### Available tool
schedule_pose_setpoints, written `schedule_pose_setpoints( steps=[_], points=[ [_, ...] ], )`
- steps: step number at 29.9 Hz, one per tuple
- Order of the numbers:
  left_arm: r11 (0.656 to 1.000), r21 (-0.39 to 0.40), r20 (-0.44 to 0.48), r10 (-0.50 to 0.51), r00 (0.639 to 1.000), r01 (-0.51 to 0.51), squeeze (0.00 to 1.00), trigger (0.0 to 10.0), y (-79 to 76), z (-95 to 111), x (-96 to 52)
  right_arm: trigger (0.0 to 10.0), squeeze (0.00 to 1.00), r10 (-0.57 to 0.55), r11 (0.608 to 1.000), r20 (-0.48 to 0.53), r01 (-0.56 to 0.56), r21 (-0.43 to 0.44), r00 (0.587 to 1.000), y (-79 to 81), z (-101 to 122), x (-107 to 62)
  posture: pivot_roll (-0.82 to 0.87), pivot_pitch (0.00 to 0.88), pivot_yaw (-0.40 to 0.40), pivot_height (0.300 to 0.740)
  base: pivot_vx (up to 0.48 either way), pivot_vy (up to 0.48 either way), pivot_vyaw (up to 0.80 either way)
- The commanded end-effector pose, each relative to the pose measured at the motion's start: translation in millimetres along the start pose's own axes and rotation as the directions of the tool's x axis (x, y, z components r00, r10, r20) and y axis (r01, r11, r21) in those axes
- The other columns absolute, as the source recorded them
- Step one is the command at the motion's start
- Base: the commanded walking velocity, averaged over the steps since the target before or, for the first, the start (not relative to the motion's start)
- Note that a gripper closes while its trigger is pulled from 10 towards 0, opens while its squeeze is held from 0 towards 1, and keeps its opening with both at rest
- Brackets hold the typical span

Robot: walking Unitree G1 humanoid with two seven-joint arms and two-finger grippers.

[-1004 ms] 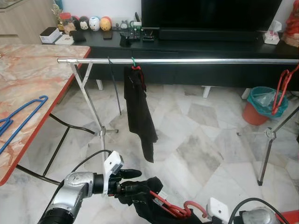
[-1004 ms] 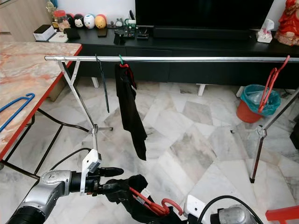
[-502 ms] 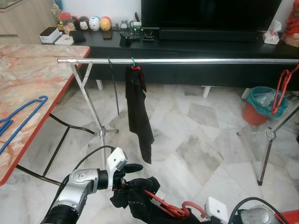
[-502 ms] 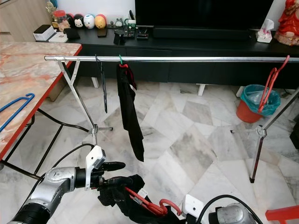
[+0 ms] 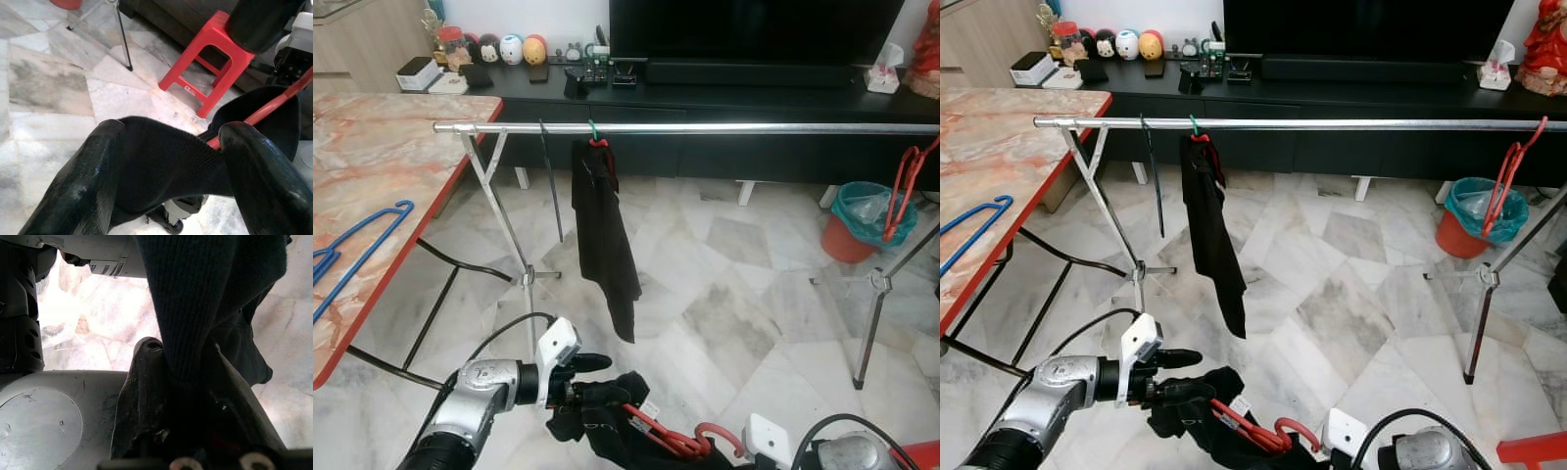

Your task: Hang hanger

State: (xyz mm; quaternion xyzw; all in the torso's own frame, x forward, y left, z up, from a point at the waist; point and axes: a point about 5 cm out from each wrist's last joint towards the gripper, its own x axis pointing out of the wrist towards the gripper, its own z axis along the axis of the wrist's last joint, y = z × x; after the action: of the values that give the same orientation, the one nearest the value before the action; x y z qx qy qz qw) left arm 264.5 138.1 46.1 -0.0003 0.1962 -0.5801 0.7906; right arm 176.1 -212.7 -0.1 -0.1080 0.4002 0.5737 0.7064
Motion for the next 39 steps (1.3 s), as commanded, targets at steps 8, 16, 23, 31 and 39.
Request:
schedule_pose_setpoints(
  steps=[8,16,23,31,39],
  points=[
    [0.999,-0.032,-0.042,-0.025,0.999,0.024,0.00,5.4,-3.1,-8.6,-0.4,10.0,0.00,0.002,1.000,0.029,-0.001,-0.031,1.000,-0.3,9.5,-2.6,-0.03,0.054,0.014,0.740,0.000,0.000,0.00],
    [0.999,-0.034,-0.051,-0.032,0.998,0.030,0.00,0.0,-3.5,-9.0,0.0,10.0,0.00,0.000,0.999,0.030,0.001,-0.035,1.000,-0.5,11.2,-2.8,-0.03,0.054,0.013,0.740,0.000,0.000,0.00],
    [0.999,-0.031,-0.062,-0.037,0.997,0.035,0.00,0.0,-4.4,-10.5,0.7,10.0,0.00,-0.002,0.999,0.030,0.003,-0.036,1.000,-0.3,12.1,-2.4,-0.03,0.056,0.014,0.740,0.000,0.000,0.00],
    [0.999,-0.028,-0.062,-0.036,0.997,0.035,0.00,0.0,-4.2,-10.2,1.0,10.0,0.00,-0.004,0.999,0.030,0.005,-0.038,1.000,-0.6,13.0,-2.2,-0.03,0.056,0.013,0.740,0.000,0.000,0.00],
    [1.000,-0.020,-0.059,-0.025,0.998,0.023,0.00,0.0,-2.8,-8.9,2.3,10.0,0.00,-0.007,0.999,0.028,0.008,-0.040,1.000,-1.0,13.1,-2.1,-0.03,0.058,0.013,0.740,0.000,0.000,0.00]
  ],
)
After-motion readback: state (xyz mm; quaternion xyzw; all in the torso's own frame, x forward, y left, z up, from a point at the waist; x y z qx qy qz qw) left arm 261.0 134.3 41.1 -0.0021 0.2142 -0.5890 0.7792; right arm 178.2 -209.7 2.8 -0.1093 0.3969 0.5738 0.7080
